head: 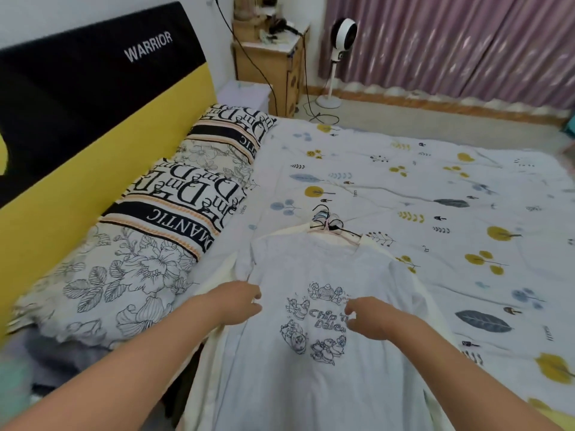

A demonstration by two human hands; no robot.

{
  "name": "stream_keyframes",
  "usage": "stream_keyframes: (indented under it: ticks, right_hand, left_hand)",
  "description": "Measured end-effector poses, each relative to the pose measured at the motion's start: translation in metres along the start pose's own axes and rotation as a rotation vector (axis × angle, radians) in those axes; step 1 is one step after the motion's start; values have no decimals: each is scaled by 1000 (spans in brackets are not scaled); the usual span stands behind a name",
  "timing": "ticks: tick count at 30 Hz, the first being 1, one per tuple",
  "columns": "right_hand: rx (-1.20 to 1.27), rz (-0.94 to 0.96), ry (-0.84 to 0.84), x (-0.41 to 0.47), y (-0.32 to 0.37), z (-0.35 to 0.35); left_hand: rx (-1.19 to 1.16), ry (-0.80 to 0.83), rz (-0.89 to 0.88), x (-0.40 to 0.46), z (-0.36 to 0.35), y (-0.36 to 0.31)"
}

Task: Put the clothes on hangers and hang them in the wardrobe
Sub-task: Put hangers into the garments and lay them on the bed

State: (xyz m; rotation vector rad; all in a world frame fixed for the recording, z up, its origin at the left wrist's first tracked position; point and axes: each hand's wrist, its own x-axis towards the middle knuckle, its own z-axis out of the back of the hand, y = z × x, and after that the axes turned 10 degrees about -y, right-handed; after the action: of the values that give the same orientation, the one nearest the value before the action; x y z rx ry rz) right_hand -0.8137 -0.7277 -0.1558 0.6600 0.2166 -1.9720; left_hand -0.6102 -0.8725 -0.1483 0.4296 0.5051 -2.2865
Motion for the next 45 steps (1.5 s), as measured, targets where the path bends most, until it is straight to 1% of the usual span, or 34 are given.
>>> stream_keyframes:
  ticks: [6, 9, 12, 15, 19, 23, 26, 30, 35, 39, 45]
  right_hand:
    - [-108, 88, -34, -39, 19, 6]
    - [-160, 177, -67, -46, 26, 12]
    - [-223, 296, -73, -51, 34, 13]
    - [-284, 421, -56, -62, 46, 9]
    - [-365, 590, -37, -87, 71, 1]
    - [-425, 753, -30, -122, 109, -5]
    - [-448, 858, -55, -154, 145, -15]
    - [-539, 1014, -51, -208, 198, -45]
    - [-630, 1170, -26, -281, 266, -110]
    - [-631, 1294, 67, -351, 311, -167]
    - [-726, 1490, 137, -451, 372, -238]
  left_hand:
    - [-20, -34, 145, -80, -4, 25]
    - [-5, -80, 242, -120, -15, 35]
    - [-21, -106, 381, -163, -34, 37]
    - [-62, -120, 513, -207, -57, 30]
    - [-157, -131, 641, -267, -85, 6]
    - [-277, -153, 740, -328, -114, -12]
    - [-334, -201, 847, -377, -133, -19]
    - [-387, -260, 970, -452, -155, -28]
    - [-433, -317, 1111, -558, -196, -41]
    - [-520, -321, 1239, -649, -242, -48]
    - [-633, -386, 1437, -765, -294, -66]
